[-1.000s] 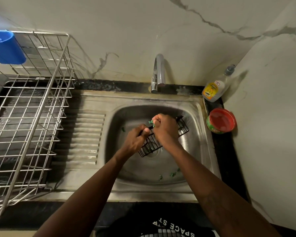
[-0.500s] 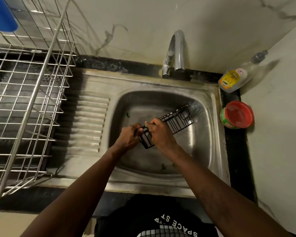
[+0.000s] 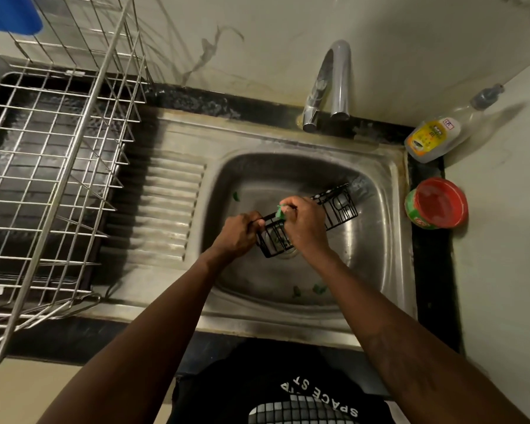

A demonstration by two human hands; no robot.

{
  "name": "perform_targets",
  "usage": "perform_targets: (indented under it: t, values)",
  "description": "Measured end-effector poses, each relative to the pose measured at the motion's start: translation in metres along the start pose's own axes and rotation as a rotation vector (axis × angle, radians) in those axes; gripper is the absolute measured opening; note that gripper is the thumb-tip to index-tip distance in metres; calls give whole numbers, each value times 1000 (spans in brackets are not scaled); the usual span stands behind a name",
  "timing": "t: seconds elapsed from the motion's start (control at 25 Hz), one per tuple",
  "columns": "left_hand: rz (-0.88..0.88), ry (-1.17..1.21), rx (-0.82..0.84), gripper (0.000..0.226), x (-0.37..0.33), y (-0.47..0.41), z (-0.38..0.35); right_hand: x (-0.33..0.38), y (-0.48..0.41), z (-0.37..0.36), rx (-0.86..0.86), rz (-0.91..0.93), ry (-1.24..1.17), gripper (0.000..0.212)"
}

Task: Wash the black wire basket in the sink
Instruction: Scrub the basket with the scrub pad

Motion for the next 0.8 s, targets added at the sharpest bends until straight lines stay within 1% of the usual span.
perform_targets:
  t: [0.12, 0.2, 0.36, 0.44, 0.48, 0.52, 0.56, 0.6, 0.72, 0.76, 0.8]
  values:
    - [18, 26, 4, 32, 1, 0, 0, 26, 3, -38, 154, 132, 151, 17]
    - [29, 32, 9, 33, 4, 0, 1, 38, 13, -57, 233, 162, 225, 8]
    - [6, 14, 14, 32, 2, -2, 1, 39, 14, -56, 278, 194, 231, 9]
    - [23, 18, 29, 37, 4, -2, 0, 33, 7, -51, 296, 204, 234, 9]
    - [33, 14, 39, 40, 5, -2, 0, 26, 5, -49, 313, 190, 264, 13]
    - [38, 10, 46, 40, 7, -2, -1, 18, 2, -42, 315, 192, 317, 23]
    - [38, 10, 51, 39, 7, -2, -1, 7, -3, -31, 304, 191, 373, 32]
    - [37, 13, 52, 36, 7, -2, 0, -4, -12, -11, 257, 168, 406, 35]
    - [35, 6, 39, 32, 1, -1, 3, -41, -44, 58, 34, -91, 442, 31]
    - [35, 7, 37, 33, 0, -2, 4, -41, -46, 64, -14, -133, 447, 30]
    - [39, 6, 40, 34, -1, -4, 5, -31, -42, 52, 3, -113, 424, 29]
Point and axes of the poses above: each hand's wrist, its own y-axis away from the middle knuckle, its own z-axis out of the back of the hand, x = y × z, the point moved 10 cm from there along -y, towards the middle knuckle, and after that the axes turned 15 degrees about -y, right-handed, at the moved point
